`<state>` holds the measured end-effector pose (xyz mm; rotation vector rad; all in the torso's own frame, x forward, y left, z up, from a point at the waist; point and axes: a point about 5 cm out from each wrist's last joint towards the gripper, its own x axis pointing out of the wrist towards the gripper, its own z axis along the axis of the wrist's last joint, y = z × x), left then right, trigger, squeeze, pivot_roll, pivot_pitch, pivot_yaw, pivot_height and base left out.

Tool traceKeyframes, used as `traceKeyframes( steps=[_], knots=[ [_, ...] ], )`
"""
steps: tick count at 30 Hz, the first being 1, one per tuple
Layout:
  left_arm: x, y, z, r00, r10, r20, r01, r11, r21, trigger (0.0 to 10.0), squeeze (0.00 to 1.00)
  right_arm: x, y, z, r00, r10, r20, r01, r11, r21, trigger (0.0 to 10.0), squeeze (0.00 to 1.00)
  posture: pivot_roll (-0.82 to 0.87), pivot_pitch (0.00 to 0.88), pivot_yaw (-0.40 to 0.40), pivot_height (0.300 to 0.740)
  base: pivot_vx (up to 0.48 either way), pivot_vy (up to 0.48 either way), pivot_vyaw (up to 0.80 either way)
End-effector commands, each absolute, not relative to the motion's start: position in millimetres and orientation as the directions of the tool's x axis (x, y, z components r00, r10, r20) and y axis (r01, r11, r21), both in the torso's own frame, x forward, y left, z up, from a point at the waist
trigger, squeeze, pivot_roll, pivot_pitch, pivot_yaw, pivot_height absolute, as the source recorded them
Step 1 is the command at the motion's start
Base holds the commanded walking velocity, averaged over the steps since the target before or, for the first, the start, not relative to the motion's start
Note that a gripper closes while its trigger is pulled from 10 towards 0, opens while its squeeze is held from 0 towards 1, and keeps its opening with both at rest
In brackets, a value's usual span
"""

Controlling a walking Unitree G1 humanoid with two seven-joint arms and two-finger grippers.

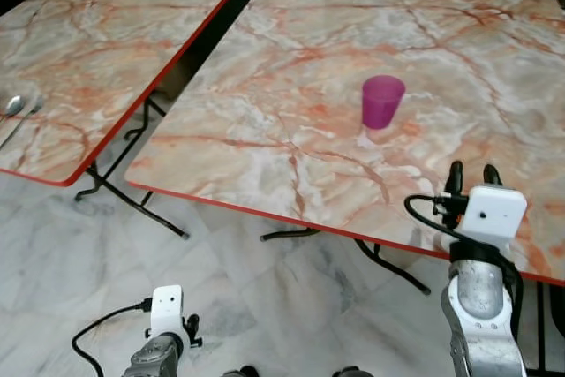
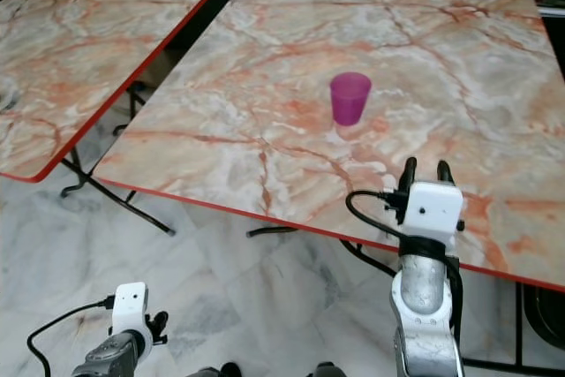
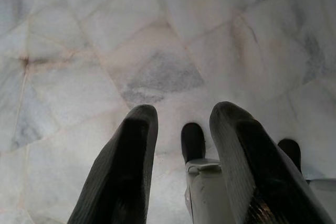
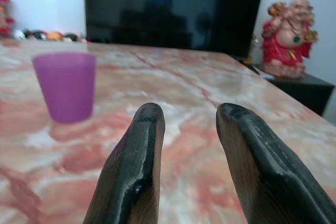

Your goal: Setting the table

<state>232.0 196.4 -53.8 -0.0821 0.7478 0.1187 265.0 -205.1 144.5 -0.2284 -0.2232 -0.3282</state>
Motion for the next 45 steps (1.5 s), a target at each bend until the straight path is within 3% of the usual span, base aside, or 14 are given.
traceKeyframes(
  steps=[1, 11, 19, 32, 45],
  knots=[
    [222.4, 198.4, -59.8, 0.705, 0.091, -0.703, -0.143, 0.990, -0.015, 10.0, 0.00, 266.1, -204.2, 141.6, 0.928, -0.290, 0.233, 0.335, 0.924, -0.185, 10.0, 0.00, -0.16, 0.165, 0.099, 0.740, 0.000, 0.000, -0.80],
    [220.9, 205.0, -59.4, 0.706, 0.097, -0.701, -0.145, 0.989, -0.010, 10.0, 0.00, 266.2, -204.1, 141.3, 0.927, -0.296, 0.230, 0.340, 0.921, -0.188, 10.0, 0.00, -0.16, 0.170, 0.101, 0.740, 0.000, 0.000, -0.80],
    [237.0, 205.6, -49.2, 0.731, 0.095, -0.676, -0.139, 0.990, -0.012, 10.0, 0.00, 270.8, -201.2, 148.2, 0.924, -0.288, 0.251, 0.339, 0.921, -0.191, 10.0, 0.00, -0.17, 0.171, 0.103, 0.740, 0.000, 0.000, -0.80],
    [227.8, 205.5, -54.8, 0.722, 0.092, -0.686, -0.135, 0.991, -0.008, 10.0, 0.00, 274.0, -199.2, 152.6, 0.924, -0.276, 0.265, 0.330, 0.925, -0.189, 10.0, 0.00, -0.17, 0.168, 0.101, 0.740, 0.000, 0.000, -0.80],
    [220.6, 211.8, -57.8, 0.714, 0.096, -0.694, -0.138, 0.990, -0.005, 10.0, 0.00, 278.2, -195.4, 154.2, 0.928, -0.253, 0.272, 0.308, 0.934, -0.183, 10.0, 0.00, -0.17, 0.170, 0.098, 0.740, 0.000, -0.025, 0.00]
  ],
)
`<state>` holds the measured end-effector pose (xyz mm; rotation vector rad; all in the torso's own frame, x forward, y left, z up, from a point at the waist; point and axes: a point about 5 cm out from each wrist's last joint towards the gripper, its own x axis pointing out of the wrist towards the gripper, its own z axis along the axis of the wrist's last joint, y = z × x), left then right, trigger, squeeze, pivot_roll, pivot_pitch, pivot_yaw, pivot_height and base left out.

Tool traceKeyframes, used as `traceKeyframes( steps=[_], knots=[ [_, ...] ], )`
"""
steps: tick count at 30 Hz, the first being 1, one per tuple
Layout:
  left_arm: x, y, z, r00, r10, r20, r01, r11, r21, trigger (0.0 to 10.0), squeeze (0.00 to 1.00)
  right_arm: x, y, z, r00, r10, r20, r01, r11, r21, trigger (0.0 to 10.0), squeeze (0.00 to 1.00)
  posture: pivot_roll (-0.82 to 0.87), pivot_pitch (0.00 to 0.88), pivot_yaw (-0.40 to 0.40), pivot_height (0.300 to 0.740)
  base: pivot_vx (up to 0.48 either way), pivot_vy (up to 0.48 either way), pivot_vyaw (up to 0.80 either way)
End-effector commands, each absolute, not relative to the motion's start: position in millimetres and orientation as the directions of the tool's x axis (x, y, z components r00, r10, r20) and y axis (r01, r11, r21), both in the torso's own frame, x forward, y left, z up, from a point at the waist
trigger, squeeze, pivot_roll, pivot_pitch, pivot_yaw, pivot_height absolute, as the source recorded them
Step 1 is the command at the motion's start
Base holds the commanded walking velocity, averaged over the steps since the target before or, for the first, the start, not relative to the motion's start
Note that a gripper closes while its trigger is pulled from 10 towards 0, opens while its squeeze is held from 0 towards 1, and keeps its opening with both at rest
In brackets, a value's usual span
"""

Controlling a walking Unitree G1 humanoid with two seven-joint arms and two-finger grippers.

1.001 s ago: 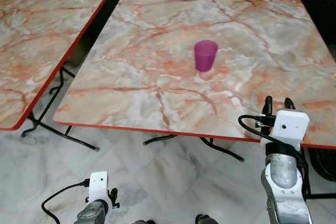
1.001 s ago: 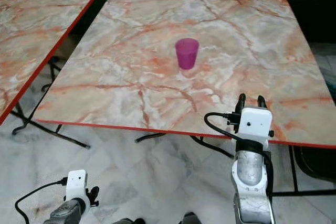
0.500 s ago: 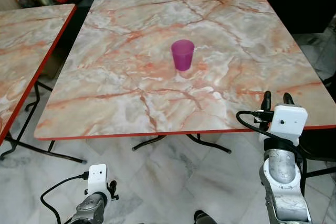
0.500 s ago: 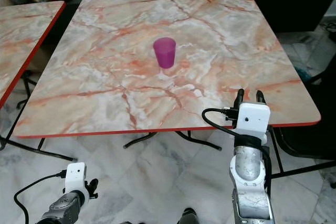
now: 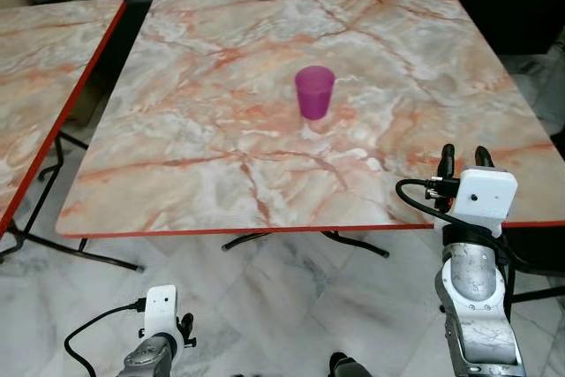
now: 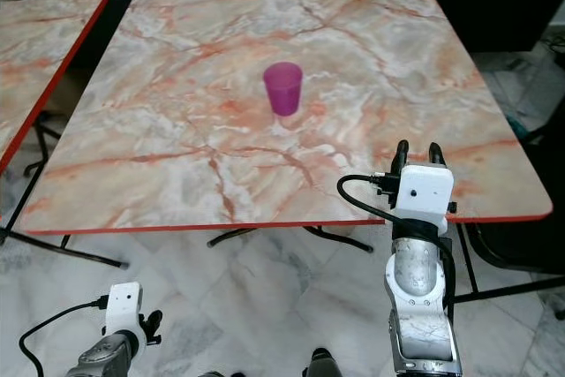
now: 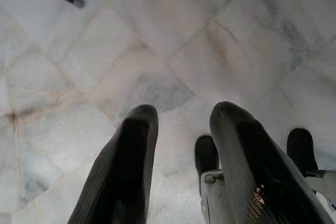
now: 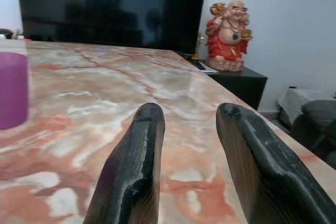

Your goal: Setting the table

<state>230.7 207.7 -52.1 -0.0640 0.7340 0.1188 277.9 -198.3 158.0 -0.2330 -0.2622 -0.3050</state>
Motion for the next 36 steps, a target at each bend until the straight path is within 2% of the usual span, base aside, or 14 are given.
traceKeyframes(
  steps=[1, 8, 11, 15, 23, 36],
  knots=[
    [221.2, 210.6, -57.7, 0.715, 0.094, -0.693, -0.137, 0.991, -0.006, 10.0, 0.00, 278.3, -195.4, 154.2, 0.929, -0.253, 0.272, 0.308, 0.934, -0.183, 10.0, 0.00, -0.17, 0.170, 0.098, 0.740, 0.000, -0.319, 0.00],
    [233.3, 191.6, -53.9, 0.727, 0.079, -0.682, -0.147, 0.988, -0.042, 10.0, 0.00, 278.8, -198.1, 152.3, 0.928, -0.268, 0.259, 0.318, 0.932, -0.172, 10.0, 0.00, -0.16, 0.170, 0.097, 0.740, 0.000, -0.146, 0.00],
    [232.2, 191.7, -54.7, 0.723, 0.079, -0.686, -0.147, 0.988, -0.041, 10.0, 0.00, 279.8, -198.7, 150.3, 0.932, -0.274, 0.239, 0.316, 0.936, -0.156, 10.0, 0.00, -0.16, 0.170, 0.097, 0.740, 0.000, 0.430, -0.53],
    [229.1, 196.8, -55.9, 0.718, 0.086, -0.691, -0.150, 0.988, -0.032, 10.0, 0.00, 280.3, -199.1, 151.0, 0.929, -0.275, 0.246, 0.319, 0.934, -0.162, 10.0, 0.00, -0.16, 0.169, 0.098, 0.740, 0.000, 0.480, -0.80],
    [224.8, 212.4, -55.5, 0.716, 0.102, -0.691, -0.157, 0.988, -0.016, 10.0, 0.00, 280.3, -199.5, 150.8, 0.928, -0.282, 0.244, 0.326, 0.931, -0.163, 10.0, 0.00, -0.16, 0.170, 0.098, 0.740, 0.000, 0.000, 0.00],
    [219.7, 218.2, -57.2, 0.709, 0.105, -0.697, -0.156, 0.988, -0.010, 10.0, 0.00, 277.5, -204.0, 145.1, 0.928, -0.301, 0.219, 0.341, 0.925, -0.169, 10.0, 0.00, -0.17, 0.169, 0.099, 0.740, 0.000, 0.000, 0.00]
  ],
)
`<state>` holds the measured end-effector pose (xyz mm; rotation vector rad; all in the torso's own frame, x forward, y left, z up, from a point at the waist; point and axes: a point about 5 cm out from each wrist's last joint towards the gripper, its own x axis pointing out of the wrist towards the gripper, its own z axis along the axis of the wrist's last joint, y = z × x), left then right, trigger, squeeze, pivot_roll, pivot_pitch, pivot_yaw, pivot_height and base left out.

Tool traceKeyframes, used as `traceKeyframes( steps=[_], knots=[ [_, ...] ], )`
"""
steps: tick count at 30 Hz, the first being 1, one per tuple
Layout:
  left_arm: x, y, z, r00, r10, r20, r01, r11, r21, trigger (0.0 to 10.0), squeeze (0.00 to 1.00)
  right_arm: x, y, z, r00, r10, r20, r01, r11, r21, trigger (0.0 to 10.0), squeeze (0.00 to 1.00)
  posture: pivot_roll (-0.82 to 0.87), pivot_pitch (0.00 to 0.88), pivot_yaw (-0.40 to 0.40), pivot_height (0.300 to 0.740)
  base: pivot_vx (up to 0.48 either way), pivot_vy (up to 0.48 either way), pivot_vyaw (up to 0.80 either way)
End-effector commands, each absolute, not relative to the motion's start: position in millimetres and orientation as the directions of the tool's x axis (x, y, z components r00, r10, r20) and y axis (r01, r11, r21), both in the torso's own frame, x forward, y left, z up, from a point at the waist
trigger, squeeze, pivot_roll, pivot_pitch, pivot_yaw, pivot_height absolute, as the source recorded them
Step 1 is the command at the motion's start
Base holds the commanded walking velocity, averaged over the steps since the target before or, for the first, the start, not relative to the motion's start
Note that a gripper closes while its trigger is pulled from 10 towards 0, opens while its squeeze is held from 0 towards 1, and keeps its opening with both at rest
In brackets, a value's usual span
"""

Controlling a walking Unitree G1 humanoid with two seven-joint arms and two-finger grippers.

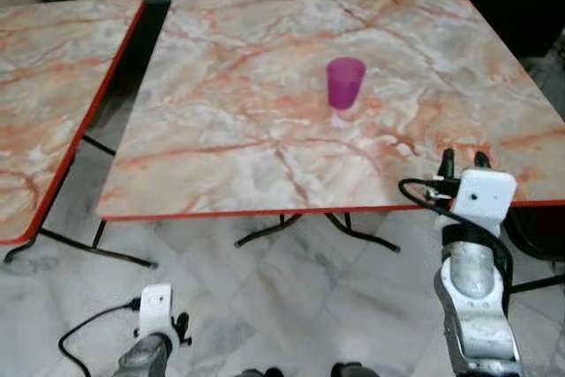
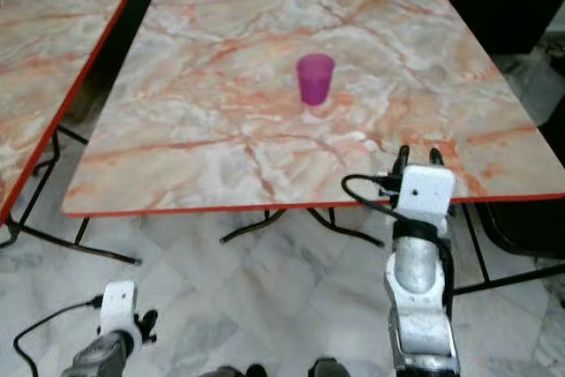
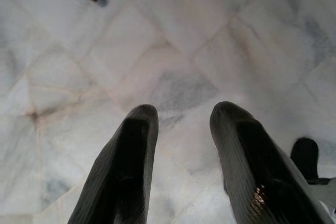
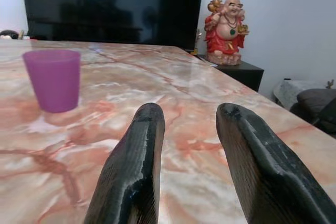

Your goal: Setting the table

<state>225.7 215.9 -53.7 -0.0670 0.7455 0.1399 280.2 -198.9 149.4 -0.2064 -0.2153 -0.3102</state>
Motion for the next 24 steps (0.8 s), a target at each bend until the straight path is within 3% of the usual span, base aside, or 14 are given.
traceKeyframes(
  steps=[1, 16, 24],
  knots=[
    [219.4, 218.1, -57.5, 0.708, 0.104, -0.698, -0.155, 0.988, -0.010, 10.0, 0.00, 274.6, -206.4, 142.6, 0.927, -0.310, 0.212, 0.348, 0.922, -0.169, 10.0, 0.00, -0.17, 0.170, 0.099, 0.740, 0.000, 0.000, 0.00],
    [214.6, 211.8, -61.6, 0.701, 0.098, -0.707, -0.151, 0.988, -0.013, 10.0, 0.00, 226.0, -237.4, 102.1, 0.890, -0.452, 0.055, 0.454, 0.873, -0.180, 10.0, 0.00, -0.17, 0.172, 0.098, 0.740, 0.000, 0.000, 0.00],
    [215.3, 210.4, -61.5, 0.701, 0.096, -0.707, -0.148, 0.989, -0.012, 10.0, 0.00, 213.3, -248.3, 50.2, 0.828, -0.536, -0.166, 0.521, 0.844, -0.125, 10.0, 0.00, -0.17, 0.168, 0.099, 0.740, 0.000, 0.000, 0.00]
  ],
)
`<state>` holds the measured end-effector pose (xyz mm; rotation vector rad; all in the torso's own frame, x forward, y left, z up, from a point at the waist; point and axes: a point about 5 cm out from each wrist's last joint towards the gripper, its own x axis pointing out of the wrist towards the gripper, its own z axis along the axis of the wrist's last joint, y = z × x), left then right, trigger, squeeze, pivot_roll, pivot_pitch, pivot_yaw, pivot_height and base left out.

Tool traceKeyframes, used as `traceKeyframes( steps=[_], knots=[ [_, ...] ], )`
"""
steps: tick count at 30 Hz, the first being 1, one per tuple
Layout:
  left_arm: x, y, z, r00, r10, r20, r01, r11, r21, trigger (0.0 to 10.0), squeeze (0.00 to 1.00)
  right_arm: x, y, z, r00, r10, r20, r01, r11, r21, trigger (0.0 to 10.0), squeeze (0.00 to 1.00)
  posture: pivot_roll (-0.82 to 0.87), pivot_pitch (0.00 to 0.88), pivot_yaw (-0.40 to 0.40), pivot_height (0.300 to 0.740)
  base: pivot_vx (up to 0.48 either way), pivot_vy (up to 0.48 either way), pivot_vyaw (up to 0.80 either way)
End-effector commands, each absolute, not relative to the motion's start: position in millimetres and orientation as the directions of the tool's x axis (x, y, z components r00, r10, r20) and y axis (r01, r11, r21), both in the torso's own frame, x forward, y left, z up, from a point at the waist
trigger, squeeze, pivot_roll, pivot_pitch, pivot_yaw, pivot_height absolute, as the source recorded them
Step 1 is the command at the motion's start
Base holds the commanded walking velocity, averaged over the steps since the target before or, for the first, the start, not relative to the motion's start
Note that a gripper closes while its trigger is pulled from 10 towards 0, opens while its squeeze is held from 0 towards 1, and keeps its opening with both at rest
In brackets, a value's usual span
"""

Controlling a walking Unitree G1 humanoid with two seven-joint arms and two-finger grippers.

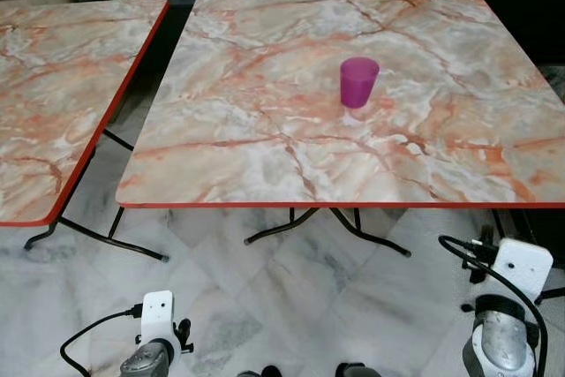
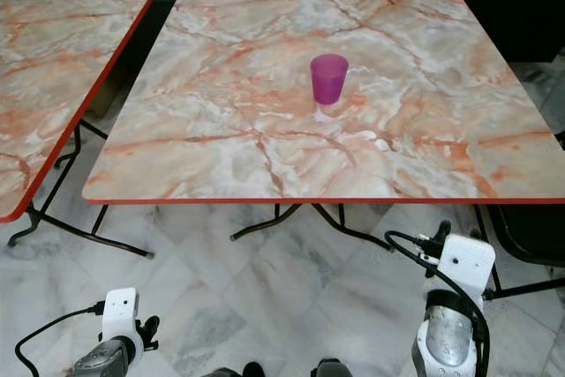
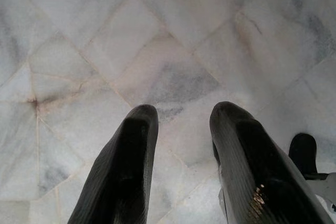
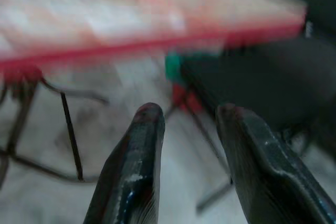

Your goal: Setting the table

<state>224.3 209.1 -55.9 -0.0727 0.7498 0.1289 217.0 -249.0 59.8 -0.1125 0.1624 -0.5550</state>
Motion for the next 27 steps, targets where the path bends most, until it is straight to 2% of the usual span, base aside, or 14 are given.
traceKeyframes(
  steps=[1, 4, 8, 12, 16, 22, 27],
  knots=[
    [215.4, 210.3, -61.5, 0.701, 0.097, -0.706, -0.149, 0.989, -0.012, 10.0, 0.00, 213.3, -248.3, 45.8, 0.824, -0.536, -0.186, 0.522, 0.844, -0.121, 10.0, 0.00, -0.17, 0.168, 0.099, 0.740, 0.000, 0.000, 0.00],
    [214.9, 210.2, -61.7, 0.701, 0.097, -0.706, -0.148, 0.989, -0.011, 10.0, 0.00, 217.2, -243.0, 24.9, 0.826, -0.488, -0.281, 0.479, 0.871, -0.107, 10.0, 0.00, -0.17, 0.166, 0.097, 0.740, 0.000, 0.000, 0.00],
    [214.5, 210.3, -61.9, 0.701, 0.098, -0.706, -0.148, 0.989, -0.010, 10.0, 0.00, 219.6, -240.1, 18.3, 0.831, -0.466, -0.304, 0.457, 0.883, -0.105, 10.0, 0.00, -0.17, 0.168, 0.095, 0.740, 0.000, 0.000, 0.00],
    [213.2, 210.5, -62.7, 0.695, 0.103, -0.712, -0.134, 0.991, 0.012, 10.0, 0.00, 227.6, -223.6, -11.4, 0.840, -0.322, -0.436, 0.325, 0.943, -0.070, 10.0, 0.00, -0.17, 0.169, 0.097, 0.740, 0.000, 0.000, 0.00],
    [213.5, 210.3, -62.7, 0.693, 0.100, -0.714, -0.131, 0.991, 0.012, 10.0, 0.00, 222.7, -204.3, -38.3, 0.812, -0.173, -0.558, 0.178, 0.983, -0.046, 10.0, 0.00, -0.17, 0.170, 0.094, 0.740, 0.000, 0.000, 0.00],
    [229.8, 206.0, -54.1, 0.711, 0.097, -0.697, -0.117, 0.993, 0.019, 10.0, 0.00, 211.0, -205.3, -56.3, 0.741, -0.187, -0.646, 0.193, 0.979, -0.061, 10.0, 0.00, -0.16, 0.170, 0.095, 0.740, 0.000, 0.000, 0.00],
    [234.3, 203.5, -51.8, 0.716, 0.099, -0.691, -0.108, 0.994, 0.030, 10.0, 0.00, 206.0, -201.9, -62.5, 0.725, -0.165, -0.669, 0.181, 0.982, -0.046, 10.0, 0.00, -0.16, 0.166, 0.093, 0.740, 0.000, 0.000, 0.00]
  ],
)
